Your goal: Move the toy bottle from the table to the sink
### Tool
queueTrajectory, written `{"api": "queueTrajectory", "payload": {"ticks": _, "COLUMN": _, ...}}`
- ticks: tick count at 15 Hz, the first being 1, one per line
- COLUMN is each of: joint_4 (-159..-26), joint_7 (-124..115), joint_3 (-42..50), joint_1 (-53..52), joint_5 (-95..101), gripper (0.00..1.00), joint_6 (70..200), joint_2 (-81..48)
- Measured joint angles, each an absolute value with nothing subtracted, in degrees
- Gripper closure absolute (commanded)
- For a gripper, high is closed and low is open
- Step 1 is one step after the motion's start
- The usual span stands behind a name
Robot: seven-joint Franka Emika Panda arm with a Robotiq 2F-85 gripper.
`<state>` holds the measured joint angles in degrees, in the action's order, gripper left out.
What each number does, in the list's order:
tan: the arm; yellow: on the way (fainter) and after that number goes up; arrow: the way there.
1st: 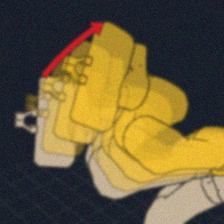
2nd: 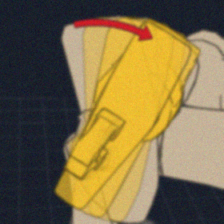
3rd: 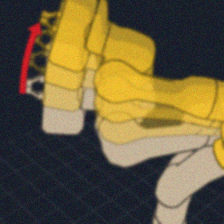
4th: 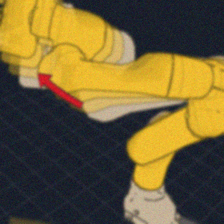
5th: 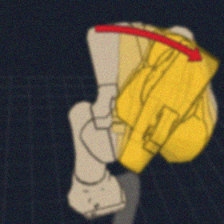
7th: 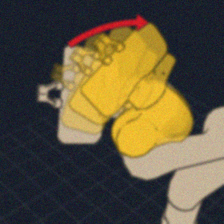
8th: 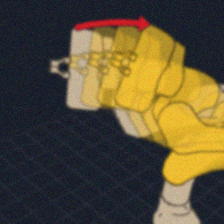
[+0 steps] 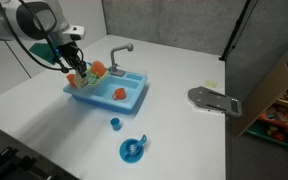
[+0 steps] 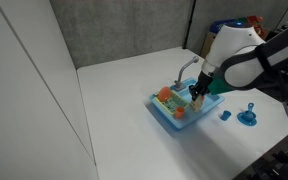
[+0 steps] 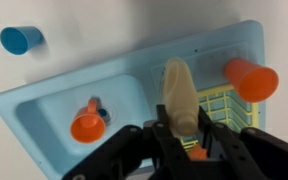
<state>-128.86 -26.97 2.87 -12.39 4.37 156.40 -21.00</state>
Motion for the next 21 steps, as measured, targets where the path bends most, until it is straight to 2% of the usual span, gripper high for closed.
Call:
{"api": "queueTrajectory", "payload": {"ticks": 14, "joint_4": -125.1, "joint_7": -26.9, "joint_3": 3.1, "joint_1": -12.6, "joint_5": 4.4, "gripper": 0.89, "joint_6": 156.4, "joint_2": -26.1}}
{"api": "queueTrajectory", "payload": {"ticks": 15, "joint_4": -124.9, "joint_7": -26.9, "joint_3": 3.1, "joint_1": -12.6, "joint_5": 4.4, "gripper": 0.69, "joint_6": 156.4, "joint_2": -26.3}}
{"api": "queueTrajectory", "payload": {"ticks": 16, "joint_4": -124.8, "joint_7": -26.9, "joint_3": 3.1, "joint_1": -12.6, "joint_5": 4.4, "gripper": 0.44, "joint_6": 156.4, "joint_2": -26.5}}
{"api": "queueTrajectory", "payload": {"ticks": 17, "joint_4": -124.6, "joint_7": -26.9, "joint_3": 3.1, "joint_1": -12.6, "joint_5": 4.4, "gripper": 0.44, "joint_6": 156.4, "joint_2": -26.7}}
{"api": "queueTrajectory", "payload": {"ticks": 18, "joint_4": -124.5, "joint_7": -26.9, "joint_3": 3.1, "joint_1": -12.6, "joint_5": 4.4, "gripper": 0.38, "joint_6": 156.4, "joint_2": -26.8}}
{"api": "queueTrajectory", "payload": {"ticks": 21, "joint_4": -124.4, "joint_7": -26.9, "joint_3": 3.2, "joint_1": -12.6, "joint_5": 4.4, "gripper": 0.15, "joint_6": 156.4, "joint_2": -26.8}}
